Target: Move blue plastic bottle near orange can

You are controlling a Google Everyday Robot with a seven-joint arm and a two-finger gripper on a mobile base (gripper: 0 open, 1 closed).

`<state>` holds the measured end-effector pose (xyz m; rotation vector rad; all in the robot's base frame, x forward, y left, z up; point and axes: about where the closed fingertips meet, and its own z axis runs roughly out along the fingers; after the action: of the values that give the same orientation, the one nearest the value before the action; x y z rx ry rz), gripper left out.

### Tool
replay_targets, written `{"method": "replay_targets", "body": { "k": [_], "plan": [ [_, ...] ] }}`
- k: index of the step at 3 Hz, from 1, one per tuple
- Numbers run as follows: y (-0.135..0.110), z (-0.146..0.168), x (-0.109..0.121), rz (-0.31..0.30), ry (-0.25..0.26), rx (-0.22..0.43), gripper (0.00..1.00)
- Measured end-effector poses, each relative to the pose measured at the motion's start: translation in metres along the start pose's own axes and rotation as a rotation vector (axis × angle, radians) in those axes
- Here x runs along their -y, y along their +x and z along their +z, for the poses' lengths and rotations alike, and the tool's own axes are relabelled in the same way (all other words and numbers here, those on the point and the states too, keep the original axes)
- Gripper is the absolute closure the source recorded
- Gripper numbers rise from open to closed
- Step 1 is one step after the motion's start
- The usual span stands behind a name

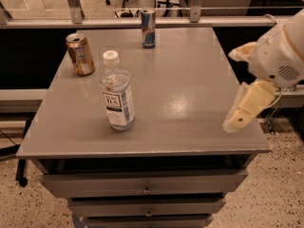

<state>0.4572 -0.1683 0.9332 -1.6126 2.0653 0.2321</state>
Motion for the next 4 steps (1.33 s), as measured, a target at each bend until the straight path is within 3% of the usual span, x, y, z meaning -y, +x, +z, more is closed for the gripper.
{"method": "replay_targets", "body": {
  "k": [2, 3, 4],
  "plan": [
    [-0.102, 0.07, -0.014, -0.016, -0.118, 0.446, 0.0],
    [-0.148, 0.084, -0.024, -0.006, -0.164, 0.618, 0.0],
    [-0.179, 0.095, -0.038, 0.002, -0.2, 0.729, 0.0]
  ]
}}
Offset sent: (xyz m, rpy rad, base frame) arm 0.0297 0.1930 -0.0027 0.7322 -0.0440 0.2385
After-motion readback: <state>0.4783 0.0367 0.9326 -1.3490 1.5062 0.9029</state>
